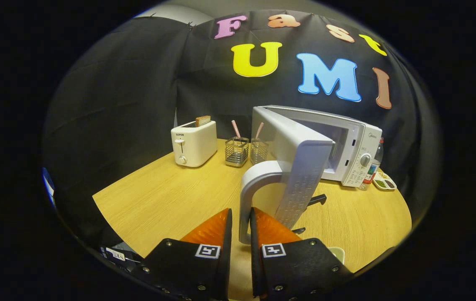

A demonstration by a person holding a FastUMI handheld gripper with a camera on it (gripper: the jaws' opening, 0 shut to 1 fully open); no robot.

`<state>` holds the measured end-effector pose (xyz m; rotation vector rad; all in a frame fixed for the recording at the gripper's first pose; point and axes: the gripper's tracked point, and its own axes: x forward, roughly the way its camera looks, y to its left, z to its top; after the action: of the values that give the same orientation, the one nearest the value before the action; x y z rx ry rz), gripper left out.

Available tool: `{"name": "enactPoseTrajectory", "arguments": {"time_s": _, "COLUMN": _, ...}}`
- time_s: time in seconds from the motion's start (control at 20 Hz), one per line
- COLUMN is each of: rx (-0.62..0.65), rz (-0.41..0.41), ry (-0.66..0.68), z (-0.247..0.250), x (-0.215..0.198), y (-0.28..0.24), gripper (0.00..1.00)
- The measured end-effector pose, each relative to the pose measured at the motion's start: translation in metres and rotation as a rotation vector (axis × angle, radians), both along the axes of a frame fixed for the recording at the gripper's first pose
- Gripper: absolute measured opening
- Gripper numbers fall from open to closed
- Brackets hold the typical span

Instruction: Open the microwave, put the food inside, and close the microwave door.

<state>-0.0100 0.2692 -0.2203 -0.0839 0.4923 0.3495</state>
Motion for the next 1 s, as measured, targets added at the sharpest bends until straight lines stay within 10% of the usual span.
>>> {"name": "enactPoseTrajectory", "arguments": {"time_s": 1.0, "rx": 0.154, "rz": 0.141, "ry": -0.070, "z": 0.063, "x": -0.026, "y": 0.054, "gripper": 0.27}}
